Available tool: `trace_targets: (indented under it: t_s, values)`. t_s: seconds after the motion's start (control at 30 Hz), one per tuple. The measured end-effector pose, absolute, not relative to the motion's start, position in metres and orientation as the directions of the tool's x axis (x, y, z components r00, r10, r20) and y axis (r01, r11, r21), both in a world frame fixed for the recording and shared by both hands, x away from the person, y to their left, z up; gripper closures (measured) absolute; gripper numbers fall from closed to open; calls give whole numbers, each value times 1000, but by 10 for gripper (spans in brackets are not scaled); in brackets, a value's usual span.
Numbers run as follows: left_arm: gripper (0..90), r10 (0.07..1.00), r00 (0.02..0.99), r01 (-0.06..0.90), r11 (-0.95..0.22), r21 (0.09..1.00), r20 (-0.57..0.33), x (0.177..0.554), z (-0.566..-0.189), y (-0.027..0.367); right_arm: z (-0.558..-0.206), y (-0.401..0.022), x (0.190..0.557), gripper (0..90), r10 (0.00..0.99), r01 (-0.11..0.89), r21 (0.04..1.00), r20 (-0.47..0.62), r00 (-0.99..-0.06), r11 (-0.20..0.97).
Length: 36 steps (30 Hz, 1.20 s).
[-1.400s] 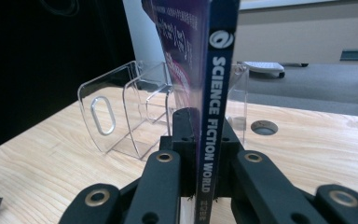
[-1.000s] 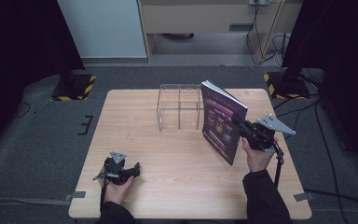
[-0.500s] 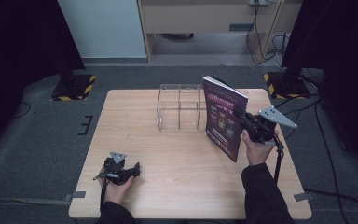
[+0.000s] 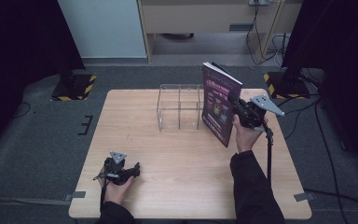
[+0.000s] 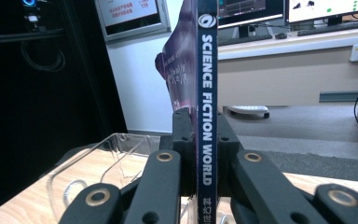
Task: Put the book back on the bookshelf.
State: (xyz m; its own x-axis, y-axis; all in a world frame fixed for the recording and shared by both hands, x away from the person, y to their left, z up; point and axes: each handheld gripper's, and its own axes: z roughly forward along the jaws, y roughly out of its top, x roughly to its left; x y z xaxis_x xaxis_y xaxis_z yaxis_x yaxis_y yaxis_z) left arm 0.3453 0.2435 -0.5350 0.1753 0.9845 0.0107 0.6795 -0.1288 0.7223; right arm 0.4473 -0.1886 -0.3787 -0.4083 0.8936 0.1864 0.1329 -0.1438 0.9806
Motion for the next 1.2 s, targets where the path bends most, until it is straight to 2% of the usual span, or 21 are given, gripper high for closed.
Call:
trace_targets:
  t_s: [0.17,0.43,0.67,1.2]
  values:
    - [147,985,175,679,-128,723,11,345,-535,243,-393,-176,458,840,908,136,985,155,-389,-110]
    - [148,985,175,679,-129,723,11,345,-535,243,-399,-174,451,839,910,123,987,143,-390,-102]
    - [148,985,175,679,-128,723,11,345,-535,243,-394,-183,442,828,912,210,977,118,-393,-36]
    - [148,985,175,679,-129,723,11,345,-535,243,-378,-185,451,797,906,362,932,152,-396,2]
